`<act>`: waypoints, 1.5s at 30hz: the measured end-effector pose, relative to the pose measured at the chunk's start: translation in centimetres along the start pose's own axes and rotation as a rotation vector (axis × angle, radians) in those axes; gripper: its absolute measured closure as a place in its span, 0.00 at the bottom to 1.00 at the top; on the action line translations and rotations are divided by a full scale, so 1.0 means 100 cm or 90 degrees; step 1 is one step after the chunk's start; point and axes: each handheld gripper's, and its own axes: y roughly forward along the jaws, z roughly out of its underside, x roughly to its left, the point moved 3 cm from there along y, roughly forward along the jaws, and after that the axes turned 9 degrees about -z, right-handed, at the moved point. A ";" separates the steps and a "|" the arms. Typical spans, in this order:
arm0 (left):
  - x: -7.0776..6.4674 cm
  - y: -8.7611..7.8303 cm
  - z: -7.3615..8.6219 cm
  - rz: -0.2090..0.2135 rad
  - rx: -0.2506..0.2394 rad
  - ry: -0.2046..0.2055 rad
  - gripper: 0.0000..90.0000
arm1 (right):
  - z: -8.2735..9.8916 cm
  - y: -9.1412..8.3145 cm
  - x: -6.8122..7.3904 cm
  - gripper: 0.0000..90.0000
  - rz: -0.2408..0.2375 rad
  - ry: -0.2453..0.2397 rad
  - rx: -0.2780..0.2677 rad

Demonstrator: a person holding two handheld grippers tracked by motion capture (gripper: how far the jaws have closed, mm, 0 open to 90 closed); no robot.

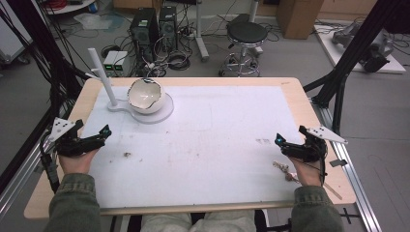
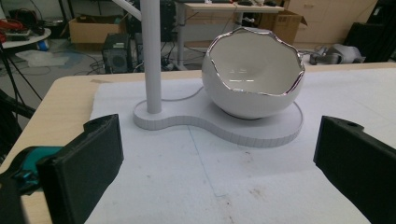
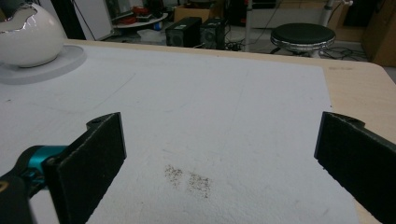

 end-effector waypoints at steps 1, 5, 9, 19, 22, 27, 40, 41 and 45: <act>0.000 0.000 0.000 0.000 0.000 0.000 0.02 | 0.000 0.000 0.000 0.01 0.000 0.001 0.002; 0.000 0.000 0.000 0.000 0.000 0.000 0.02 | 0.000 0.000 0.000 0.01 -0.001 0.001 0.003; -0.001 0.001 0.001 0.002 0.002 0.000 0.02 | 0.000 0.000 -0.001 0.01 -0.001 0.001 0.004; -0.001 0.001 0.001 0.004 0.005 0.002 0.02 | 0.001 0.002 -0.001 0.01 -0.007 -0.003 0.016; -0.001 0.002 0.002 0.004 0.006 0.002 0.02 | 0.001 0.003 0.000 0.01 -0.012 -0.004 0.021; -0.001 0.002 0.002 0.005 0.008 0.005 0.02 | 0.002 0.004 0.002 0.01 -0.019 -0.005 0.032; -0.002 0.004 0.004 0.010 0.016 0.009 0.02 | 0.005 0.009 0.005 0.01 -0.031 -0.023 0.061; -0.002 0.004 0.004 0.011 0.017 0.010 0.02 | 0.005 0.010 0.005 0.01 -0.033 -0.025 0.064; -0.003 0.004 0.004 0.011 0.017 0.010 0.02 | 0.006 0.011 0.005 0.01 -0.033 -0.029 0.071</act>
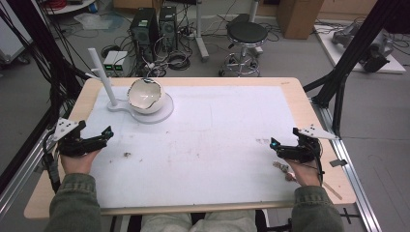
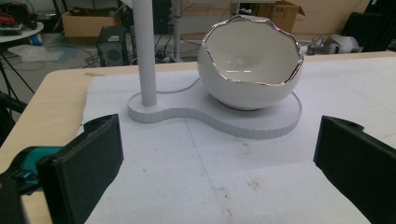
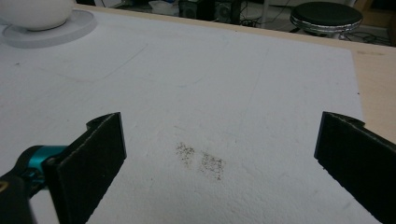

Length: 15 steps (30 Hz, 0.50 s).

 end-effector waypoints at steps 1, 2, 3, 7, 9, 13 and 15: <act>0.000 0.000 0.000 0.000 -0.001 -0.001 0.02 | 0.000 0.000 0.000 0.01 0.000 0.000 0.001; 0.000 0.000 0.000 0.000 -0.001 -0.001 0.02 | 0.000 0.000 0.000 0.01 0.001 0.000 0.000; 0.000 0.000 0.001 0.001 0.000 -0.001 0.02 | 0.000 0.000 0.000 0.01 0.000 0.001 0.000; 0.002 0.000 0.001 0.002 -0.001 -0.004 0.02 | 0.000 0.000 -0.001 0.01 0.001 0.008 0.000; 0.002 0.000 0.002 0.000 -0.002 -0.005 0.02 | 0.000 -0.001 -0.002 0.01 0.001 0.008 0.000; 0.002 0.000 0.002 -0.001 -0.003 -0.004 0.02 | 0.000 -0.001 -0.003 0.01 0.008 0.014 -0.003; 0.002 0.000 0.002 -0.003 -0.004 -0.005 0.02 | 0.000 -0.001 -0.003 0.01 0.011 0.014 -0.003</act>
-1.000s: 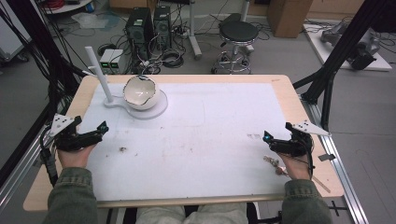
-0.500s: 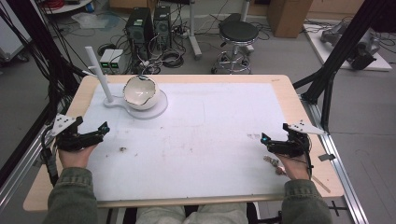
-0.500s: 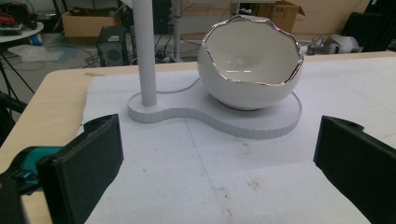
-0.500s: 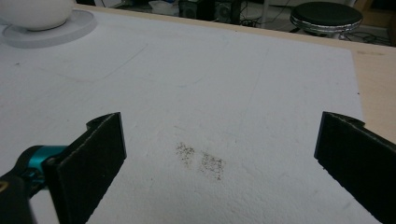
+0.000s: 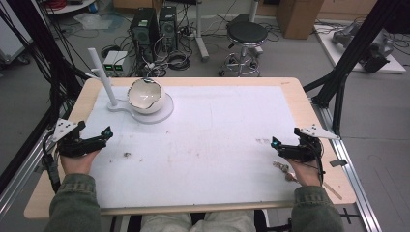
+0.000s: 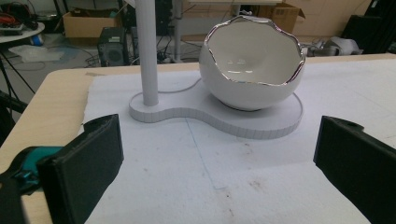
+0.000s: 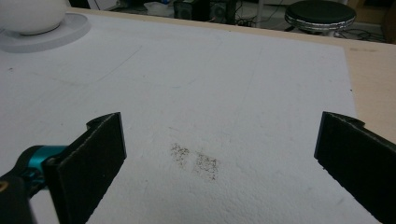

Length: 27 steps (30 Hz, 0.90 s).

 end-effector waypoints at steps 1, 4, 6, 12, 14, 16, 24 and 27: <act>0.000 0.000 0.000 0.000 0.000 0.000 0.02 | 0.000 0.000 0.000 0.01 0.004 0.001 -0.002; 0.002 0.000 0.001 -0.006 -0.003 -0.001 0.02 | -0.001 -0.003 -0.002 0.01 0.027 0.007 -0.021; 0.003 0.000 0.001 -0.011 -0.007 -0.003 0.02 | -0.002 -0.005 -0.004 0.01 0.045 0.018 -0.048; 0.004 0.000 0.001 -0.019 -0.013 -0.007 0.02 | -0.002 -0.007 -0.011 0.01 0.075 0.038 -0.087; 0.004 0.000 0.001 -0.020 -0.013 -0.003 0.02 | -0.001 -0.008 -0.013 0.01 0.071 0.048 -0.090; 0.004 0.000 0.001 -0.020 -0.013 -0.003 0.02 | 0.000 -0.009 -0.015 0.01 0.072 0.053 -0.093; 0.007 -0.001 0.001 -0.031 -0.021 -0.006 0.02 | 0.001 -0.012 -0.019 0.01 0.077 0.061 -0.100; 0.007 0.000 0.001 -0.032 -0.021 -0.005 0.02 | 0.001 -0.012 -0.019 0.01 0.075 0.062 -0.101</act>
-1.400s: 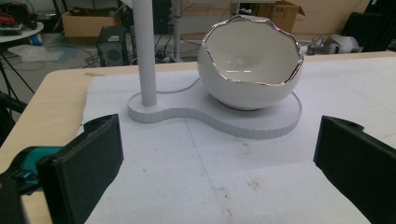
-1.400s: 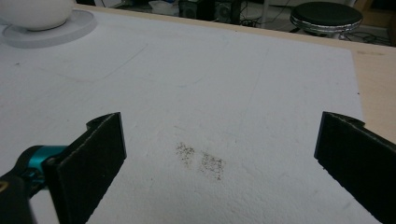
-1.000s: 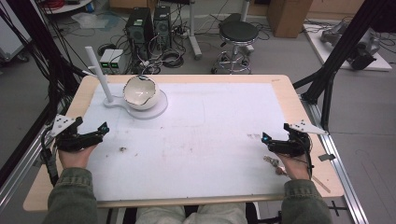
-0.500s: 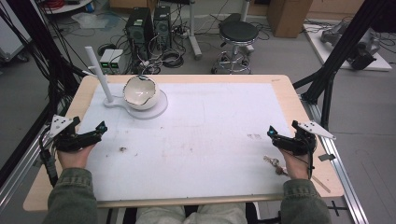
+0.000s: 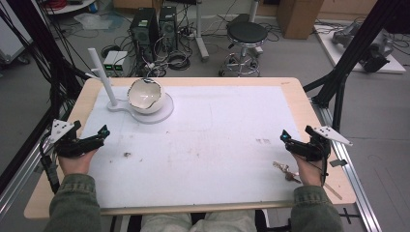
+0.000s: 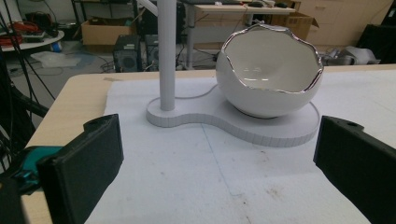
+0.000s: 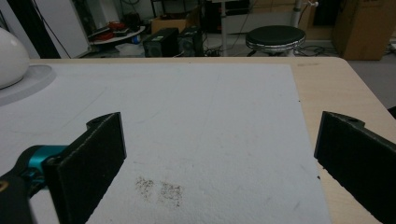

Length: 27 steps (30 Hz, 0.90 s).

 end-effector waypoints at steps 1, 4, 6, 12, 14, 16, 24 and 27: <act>0.000 0.000 0.000 -0.002 -0.002 0.002 0.02 | 0.000 0.000 0.000 0.01 0.000 0.000 0.001; -0.001 0.001 0.000 -0.007 -0.001 0.009 0.02 | 0.000 0.000 0.000 0.01 -0.002 0.004 0.003; -0.001 0.001 0.000 -0.008 -0.001 0.011 0.02 | 0.000 0.000 0.000 0.01 -0.002 0.003 0.001; 0.000 0.000 0.000 -0.009 -0.001 0.009 0.02 | 0.001 0.000 -0.001 0.01 -0.004 0.002 0.003; 0.000 0.000 0.000 -0.007 -0.003 0.008 0.02 | 0.001 -0.001 -0.001 0.01 -0.002 0.004 0.002; -0.001 0.000 0.000 -0.007 -0.002 0.010 0.02 | 0.000 -0.001 -0.002 0.01 -0.002 0.004 0.000; 0.000 0.001 0.000 -0.004 0.000 0.009 0.02 | 0.001 0.000 -0.001 0.01 -0.010 0.003 0.008; -0.001 0.001 0.000 -0.004 -0.001 0.009 0.02 | 0.001 0.000 -0.001 0.01 -0.011 0.003 0.009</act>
